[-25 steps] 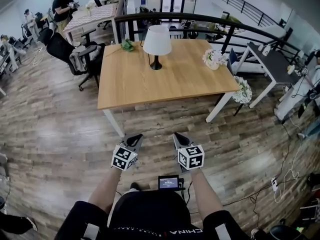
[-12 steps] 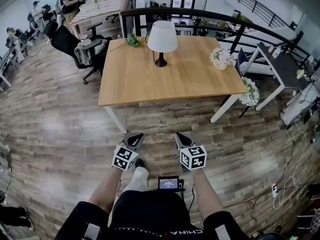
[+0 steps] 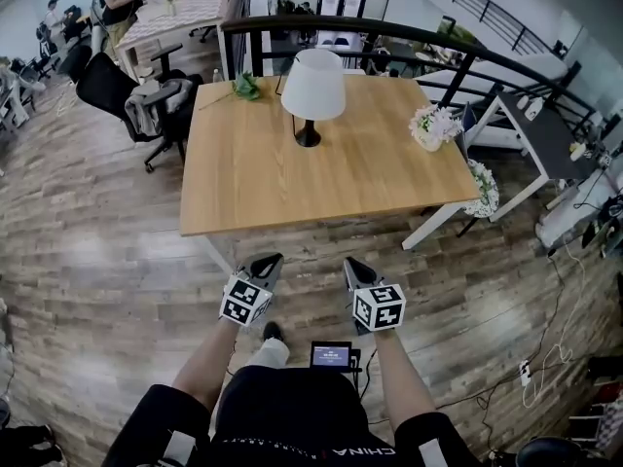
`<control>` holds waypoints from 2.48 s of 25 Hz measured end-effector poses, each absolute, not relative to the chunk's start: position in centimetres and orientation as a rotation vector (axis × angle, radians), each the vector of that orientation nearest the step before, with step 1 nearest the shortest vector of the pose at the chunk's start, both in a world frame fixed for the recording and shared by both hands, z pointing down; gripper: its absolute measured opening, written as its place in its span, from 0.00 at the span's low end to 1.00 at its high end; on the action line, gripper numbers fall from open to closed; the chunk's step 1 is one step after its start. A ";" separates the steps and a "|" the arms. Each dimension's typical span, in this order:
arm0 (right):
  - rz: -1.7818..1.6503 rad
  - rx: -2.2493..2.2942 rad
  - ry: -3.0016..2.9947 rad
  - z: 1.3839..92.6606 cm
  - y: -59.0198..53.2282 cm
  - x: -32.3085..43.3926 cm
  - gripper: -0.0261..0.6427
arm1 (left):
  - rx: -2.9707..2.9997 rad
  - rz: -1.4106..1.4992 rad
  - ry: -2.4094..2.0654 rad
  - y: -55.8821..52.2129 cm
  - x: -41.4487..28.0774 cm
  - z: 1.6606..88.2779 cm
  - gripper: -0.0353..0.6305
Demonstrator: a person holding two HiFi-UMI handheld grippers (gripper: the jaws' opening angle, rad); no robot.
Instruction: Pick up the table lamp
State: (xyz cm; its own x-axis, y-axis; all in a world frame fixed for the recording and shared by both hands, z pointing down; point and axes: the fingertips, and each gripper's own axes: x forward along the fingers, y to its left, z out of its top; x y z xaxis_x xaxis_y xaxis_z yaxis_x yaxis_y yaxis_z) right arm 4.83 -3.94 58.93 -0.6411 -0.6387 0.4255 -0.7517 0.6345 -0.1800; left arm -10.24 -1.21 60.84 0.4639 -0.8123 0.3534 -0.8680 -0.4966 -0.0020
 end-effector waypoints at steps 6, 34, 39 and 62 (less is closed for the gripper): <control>0.476 1.151 -2.508 58.4 -9.0 1.1 0.08 | 2.558 0.435 -1.438 -7.0 -14.2 60.4 0.08; 0.575 1.101 -2.541 59.5 -27.4 -3.9 0.08 | 2.536 0.446 -1.389 -24.5 -17.3 62.0 0.08; 0.555 1.066 -2.567 58.5 -34.4 -2.7 0.08 | 2.525 0.410 -1.429 -30.7 -15.8 60.9 0.08; 0.550 0.986 -2.624 56.9 -45.4 -5.7 0.08 | 2.450 0.356 -1.529 -41.8 -16.6 59.3 0.08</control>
